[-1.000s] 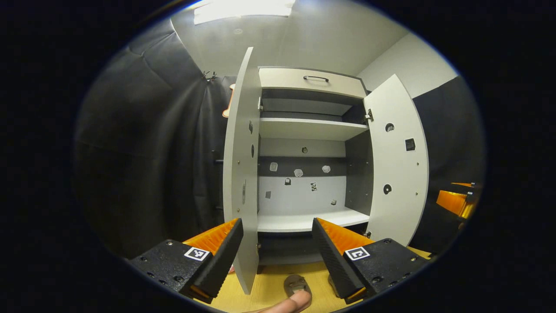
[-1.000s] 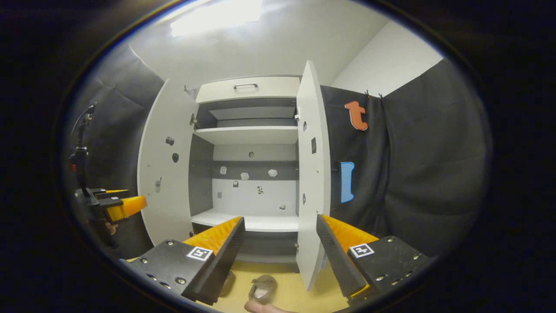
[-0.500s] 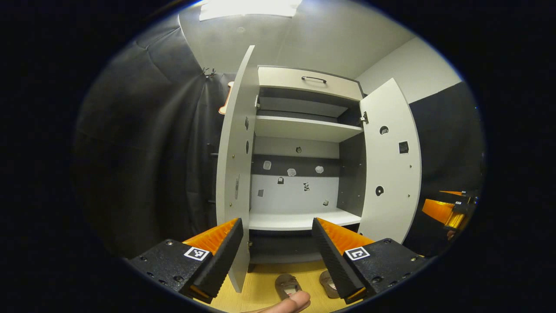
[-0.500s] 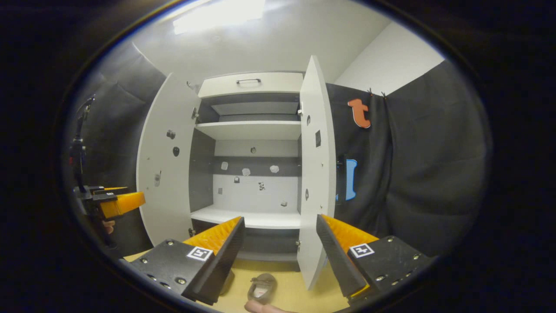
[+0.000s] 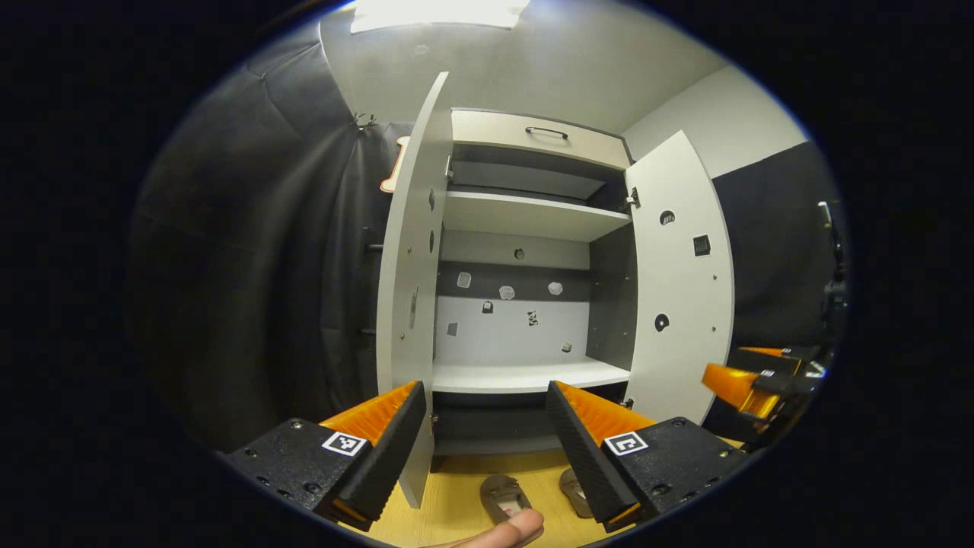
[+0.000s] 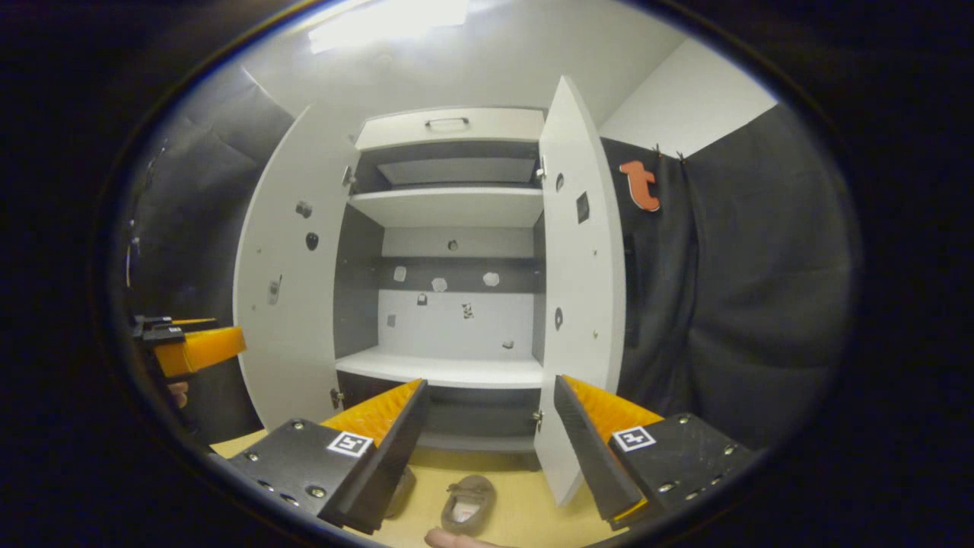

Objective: Grab one shoe with the right hand and put it into the shoe cabinet, grab the other shoe with the left hand and put it into the shoe cabinet; then close the right door with the right hand and the left door with the left hand.

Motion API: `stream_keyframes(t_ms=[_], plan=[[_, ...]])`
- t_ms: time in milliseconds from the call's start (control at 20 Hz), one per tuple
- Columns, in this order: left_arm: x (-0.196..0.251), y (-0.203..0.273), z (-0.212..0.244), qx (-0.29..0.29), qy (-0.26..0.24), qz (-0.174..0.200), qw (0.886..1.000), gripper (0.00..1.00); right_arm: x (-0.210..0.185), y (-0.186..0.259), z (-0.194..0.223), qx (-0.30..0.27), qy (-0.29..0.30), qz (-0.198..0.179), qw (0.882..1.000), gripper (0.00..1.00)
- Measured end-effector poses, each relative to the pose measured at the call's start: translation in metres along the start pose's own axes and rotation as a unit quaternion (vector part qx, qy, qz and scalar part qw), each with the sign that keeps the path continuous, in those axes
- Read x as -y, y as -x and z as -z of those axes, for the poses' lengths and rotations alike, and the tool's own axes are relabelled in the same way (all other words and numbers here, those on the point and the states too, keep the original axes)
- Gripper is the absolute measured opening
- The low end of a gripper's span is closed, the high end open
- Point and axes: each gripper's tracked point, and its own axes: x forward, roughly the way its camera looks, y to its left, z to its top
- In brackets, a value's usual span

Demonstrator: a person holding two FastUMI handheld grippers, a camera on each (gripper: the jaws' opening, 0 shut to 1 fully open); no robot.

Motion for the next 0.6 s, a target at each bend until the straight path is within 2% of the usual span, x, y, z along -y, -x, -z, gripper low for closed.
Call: stream_keyframes(t_ms=[250, 300, 350, 450, 500, 550, 600], plan=[[-0.006, 0.01, 0.012, -0.004, 0.012, 0.003, 1.0, 0.98, -0.024, -0.032, 0.07, -0.056, 0.007, -0.01, 0.998, 0.99], [-0.007, 0.011, 0.013, -0.004, 0.012, 0.004, 1.0, 0.97, -0.028, -0.037, 0.085, -0.072, 0.001, -0.01, 0.997, 0.94], [-0.007, 0.011, 0.014, -0.002, 0.011, 0.004, 1.0, 0.97, -0.03, -0.042, 0.104, -0.091, 0.0, -0.005, 0.996, 0.99], [-0.008, 0.013, 0.014, 0.0, 0.007, 0.004, 1.0, 0.97, -0.035, -0.051, 0.145, -0.128, 0.01, 0.004, 0.992, 0.99], [-0.007, 0.014, 0.015, 0.0, 0.006, 0.004, 1.0, 0.96, -0.04, -0.054, 0.162, -0.146, 0.012, 0.001, 0.989, 0.94], [-0.009, 0.015, 0.014, 0.0, 0.009, 0.002, 1.0, 0.97, -0.043, -0.058, 0.182, -0.162, 0.015, 0.002, 0.987, 0.99], [-0.011, 0.016, 0.013, 0.002, 0.012, -0.002, 1.0, 0.96, -0.046, -0.061, 0.2, -0.179, 0.018, 0.001, 0.984, 0.99]])
